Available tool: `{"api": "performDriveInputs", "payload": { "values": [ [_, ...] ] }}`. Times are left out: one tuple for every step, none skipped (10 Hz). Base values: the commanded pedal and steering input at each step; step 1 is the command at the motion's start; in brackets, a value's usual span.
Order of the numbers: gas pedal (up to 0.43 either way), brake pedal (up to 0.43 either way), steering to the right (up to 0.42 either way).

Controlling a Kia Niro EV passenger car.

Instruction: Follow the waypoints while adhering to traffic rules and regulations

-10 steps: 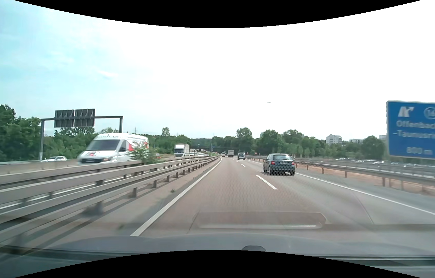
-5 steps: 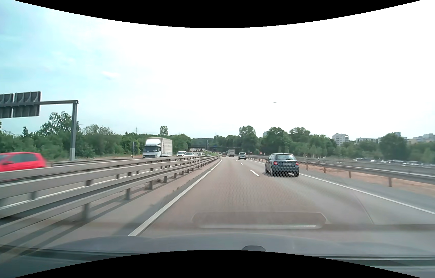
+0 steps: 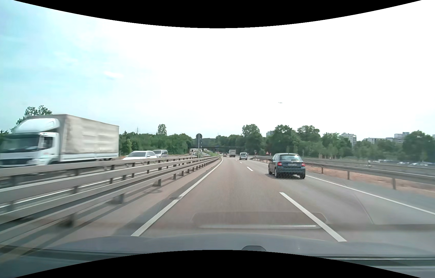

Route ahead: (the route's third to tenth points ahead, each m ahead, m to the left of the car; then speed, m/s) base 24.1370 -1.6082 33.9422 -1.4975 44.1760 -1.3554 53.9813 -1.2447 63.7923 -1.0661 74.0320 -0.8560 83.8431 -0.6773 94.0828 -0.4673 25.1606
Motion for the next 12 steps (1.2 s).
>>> {"api": "performDriveInputs", "payload": {
  "values": [
    [0.15, 0.0, -0.007],
    [0.138, 0.0, -0.007],
    [0.138, 0.0, -0.007],
    [0.118, 0.0, -0.007],
    [0.118, 0.0, -0.007],
    [0.118, 0.0, -0.007],
    [0.118, 0.0, -0.007],
    [0.118, 0.0, -0.006],
    [0.118, 0.0, -0.007],
    [0.118, 0.0, -0.007],
    [0.118, 0.0, -0.007],
    [0.118, 0.0, -0.007]
  ]
}}
